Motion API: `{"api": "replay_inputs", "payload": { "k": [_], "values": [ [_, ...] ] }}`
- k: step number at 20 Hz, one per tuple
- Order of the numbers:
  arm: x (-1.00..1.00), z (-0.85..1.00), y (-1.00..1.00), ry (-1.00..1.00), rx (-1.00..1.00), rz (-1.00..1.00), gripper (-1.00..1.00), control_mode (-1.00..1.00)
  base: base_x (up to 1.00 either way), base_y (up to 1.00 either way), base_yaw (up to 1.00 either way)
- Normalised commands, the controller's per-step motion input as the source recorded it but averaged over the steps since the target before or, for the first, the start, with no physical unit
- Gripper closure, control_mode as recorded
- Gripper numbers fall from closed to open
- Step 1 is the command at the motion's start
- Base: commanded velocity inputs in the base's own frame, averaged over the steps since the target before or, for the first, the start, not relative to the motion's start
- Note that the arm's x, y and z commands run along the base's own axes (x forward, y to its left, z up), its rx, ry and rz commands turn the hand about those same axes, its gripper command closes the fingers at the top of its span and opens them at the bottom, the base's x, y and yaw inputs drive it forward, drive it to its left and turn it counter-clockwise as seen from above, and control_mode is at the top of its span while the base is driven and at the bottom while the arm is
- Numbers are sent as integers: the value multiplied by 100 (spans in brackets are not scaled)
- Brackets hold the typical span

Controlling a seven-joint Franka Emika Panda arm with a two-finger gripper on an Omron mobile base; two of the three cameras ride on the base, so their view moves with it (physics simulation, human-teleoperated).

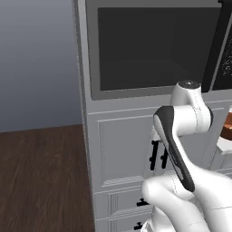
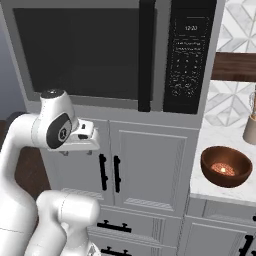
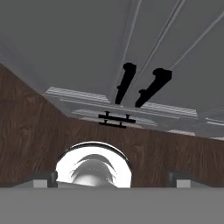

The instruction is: Open the microwave, place the bowl with waffle inside the microwave, then close the microwave door and turn it on.

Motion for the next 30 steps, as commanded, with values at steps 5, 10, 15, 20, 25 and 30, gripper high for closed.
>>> {"api": "replay_inputs", "payload": {
  "k": [5, 10, 15, 20, 25, 30],
  "values": [
    [0, 0, 0, 0, 0, 0, -100, 100, 0, -41, 0],
    [0, 0, 0, 0, 0, 0, -100, 100, 0, -50, 0],
    [0, 0, 0, 0, 0, 0, -100, 100, 0, -57, 0],
    [0, 0, 0, 0, 0, 0, -100, 100, 0, -55, 1],
    [0, 0, 0, 0, 0, 0, -100, 100, 0, -56, 6],
    [0, 0, 0, 0, 0, 0, -100, 100, 0, -53, 9]
  ]
}}
